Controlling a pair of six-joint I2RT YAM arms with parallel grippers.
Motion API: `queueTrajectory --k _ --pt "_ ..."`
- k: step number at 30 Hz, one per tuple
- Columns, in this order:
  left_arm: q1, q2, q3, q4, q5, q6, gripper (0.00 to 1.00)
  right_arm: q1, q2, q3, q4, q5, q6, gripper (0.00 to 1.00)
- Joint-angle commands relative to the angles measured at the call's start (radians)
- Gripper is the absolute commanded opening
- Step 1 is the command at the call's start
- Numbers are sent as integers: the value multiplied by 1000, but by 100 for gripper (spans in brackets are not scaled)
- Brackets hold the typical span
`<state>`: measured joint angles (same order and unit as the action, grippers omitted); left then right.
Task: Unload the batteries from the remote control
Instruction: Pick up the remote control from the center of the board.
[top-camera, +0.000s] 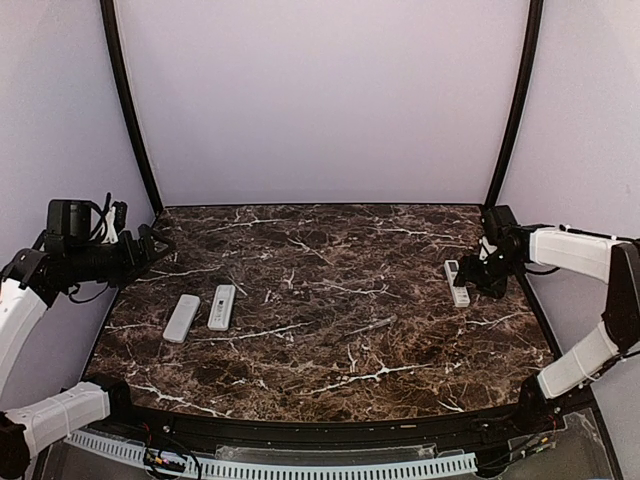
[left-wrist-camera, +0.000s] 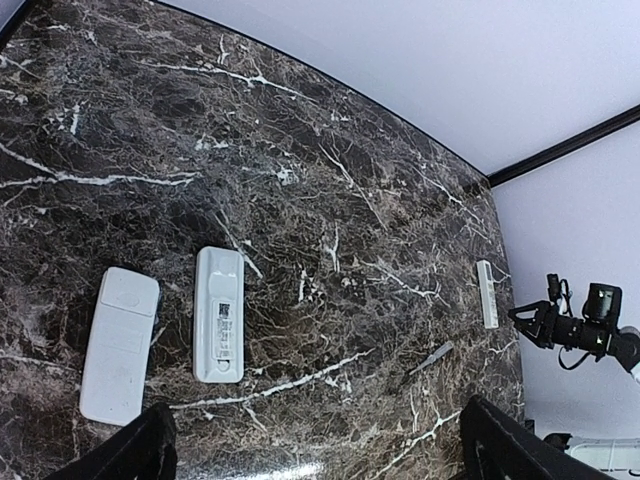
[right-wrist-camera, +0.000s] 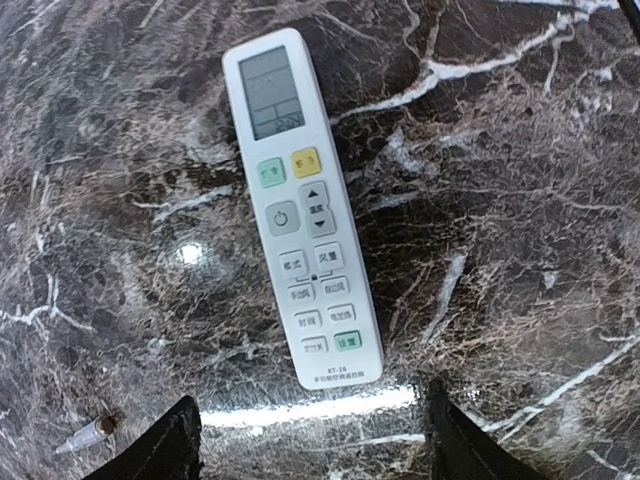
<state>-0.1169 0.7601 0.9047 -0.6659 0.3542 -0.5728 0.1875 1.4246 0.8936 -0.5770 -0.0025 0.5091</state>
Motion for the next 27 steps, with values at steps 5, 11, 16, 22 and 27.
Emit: queueTrajectory --k 5,11,16,22,27 --pt "-11 -51 -40 -6 25 -1 98 23 177 48 78 51 -17 62" --pt "-10 -43 -29 -38 4 11 98 36 220 54 95 78 -12 58" --pt "-10 -33 -28 -33 8 8 98 40 255 72 91 82 -7 54" --pt "-10 -25 -31 -10 21 -8 98 47 264 73 93 90 -2 49" --pt "-12 -15 -29 -2 39 -12 98 51 266 74 90 97 1 41"
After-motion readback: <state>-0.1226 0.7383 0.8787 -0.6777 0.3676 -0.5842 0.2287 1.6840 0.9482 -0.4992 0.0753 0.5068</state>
